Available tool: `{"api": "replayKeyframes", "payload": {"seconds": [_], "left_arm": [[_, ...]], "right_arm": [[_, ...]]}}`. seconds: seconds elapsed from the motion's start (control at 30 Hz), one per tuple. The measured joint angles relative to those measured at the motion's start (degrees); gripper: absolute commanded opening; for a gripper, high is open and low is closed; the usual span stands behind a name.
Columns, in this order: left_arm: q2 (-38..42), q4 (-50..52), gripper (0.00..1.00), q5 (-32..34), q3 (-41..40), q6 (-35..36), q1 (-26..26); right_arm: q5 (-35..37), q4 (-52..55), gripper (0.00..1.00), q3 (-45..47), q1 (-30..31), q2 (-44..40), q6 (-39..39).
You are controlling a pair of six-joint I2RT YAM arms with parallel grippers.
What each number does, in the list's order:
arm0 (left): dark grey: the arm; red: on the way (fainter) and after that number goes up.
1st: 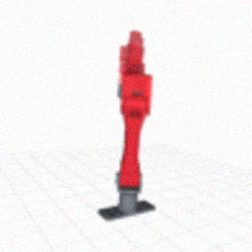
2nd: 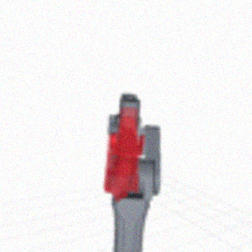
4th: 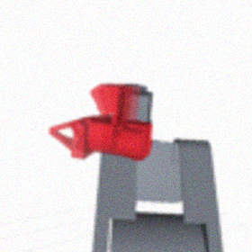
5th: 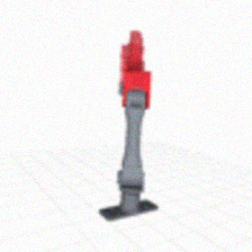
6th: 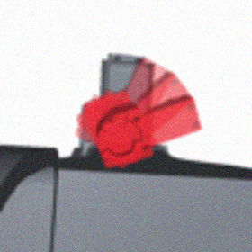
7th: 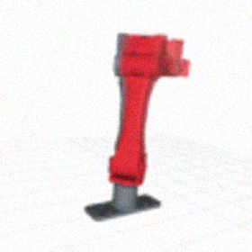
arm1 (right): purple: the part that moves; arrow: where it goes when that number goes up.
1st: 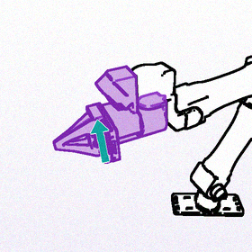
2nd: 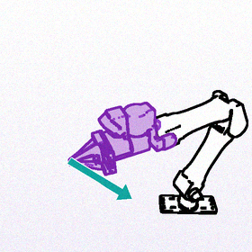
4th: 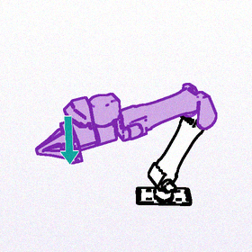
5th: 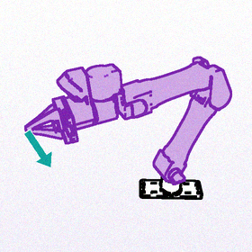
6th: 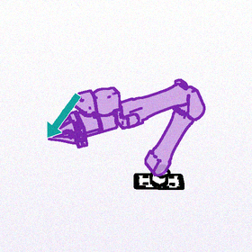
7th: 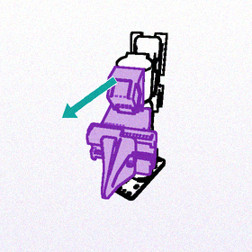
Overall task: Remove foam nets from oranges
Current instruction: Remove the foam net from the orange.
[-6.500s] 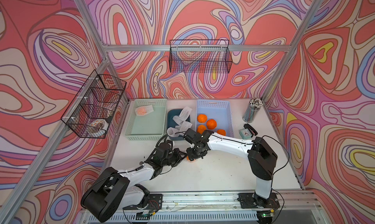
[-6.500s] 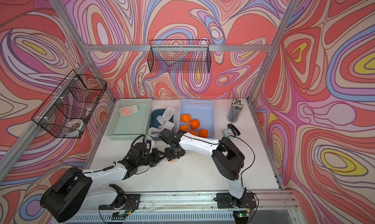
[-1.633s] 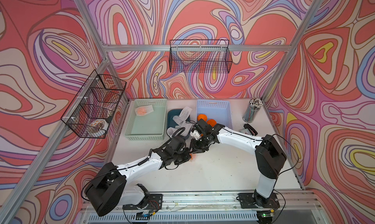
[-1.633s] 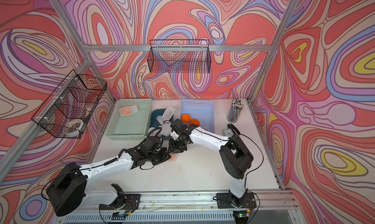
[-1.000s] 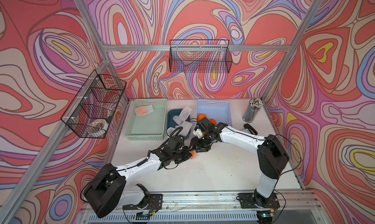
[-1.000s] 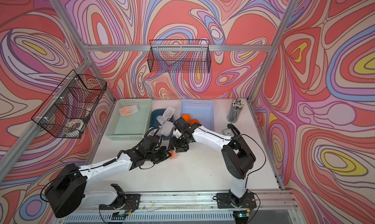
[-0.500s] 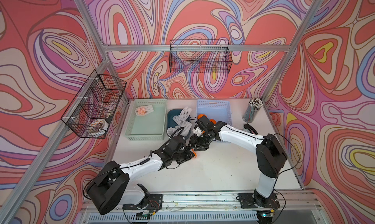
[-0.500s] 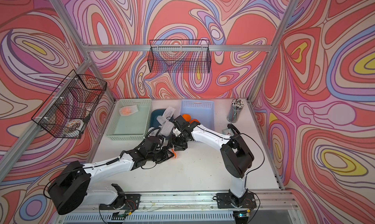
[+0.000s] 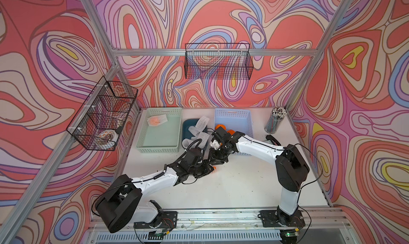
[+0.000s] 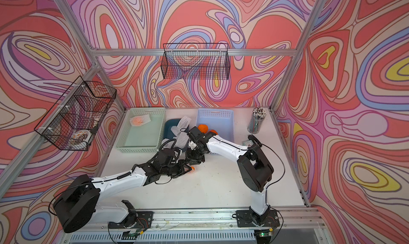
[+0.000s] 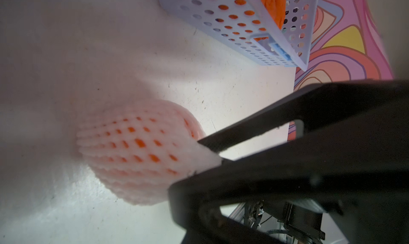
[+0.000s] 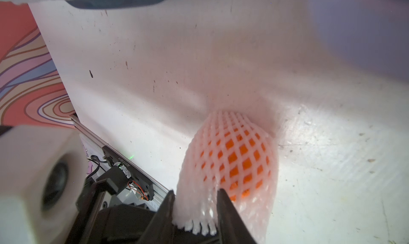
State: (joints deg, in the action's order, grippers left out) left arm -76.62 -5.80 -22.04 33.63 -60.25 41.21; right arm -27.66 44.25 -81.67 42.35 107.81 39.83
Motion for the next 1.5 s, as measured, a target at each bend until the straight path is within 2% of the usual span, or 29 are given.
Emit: {"api": "replayKeyframes", "payload": {"seconds": [0.07,0.27,0.37,0.6,0.8,0.9,1.03,1.27,1.5], "left_arm": [[0.11,-0.02,0.06,0.02,-0.09,0.04,0.0],[1.16,-0.24,0.13,0.48,-0.66,0.07,0.0],[2.8,-0.37,0.22,0.7,-1.03,0.2,0.0],[12.31,2.58,0.55,1.79,-1.99,0.5,-0.09],[23.54,8.39,0.65,3.1,-4.31,1.2,-4.46],[27.21,11.65,0.68,2.89,-5.31,3.08,-7.3],[27.19,15.19,0.66,1.9,-5.57,7.52,-9.29],[21.44,20.0,0.64,-0.48,-3.37,21.49,-9.46],[22.95,17.97,0.68,-4.61,-2.86,34.67,-9.7]], "right_arm": [[0.22,0.48,0.16,0.0,0.09,0.07,-0.5],[0.39,0.81,0.06,0.0,0.17,0.74,-1.46],[0.79,0.79,0.02,0.0,0.17,0.74,-1.64],[1.25,0.04,0.0,0.0,0.15,0.72,-2.08],[0.87,0.26,0.0,0.0,0.24,0.68,-4.07],[1.16,0.42,0.0,0.0,0.37,0.52,-5.62],[1.07,0.33,0.0,0.02,0.48,-0.04,-8.2],[0.85,1.18,0.0,0.04,0.48,-1.53,-16.28],[0.83,5.18,0.03,0.0,0.48,-1.88,-24.11]]}}
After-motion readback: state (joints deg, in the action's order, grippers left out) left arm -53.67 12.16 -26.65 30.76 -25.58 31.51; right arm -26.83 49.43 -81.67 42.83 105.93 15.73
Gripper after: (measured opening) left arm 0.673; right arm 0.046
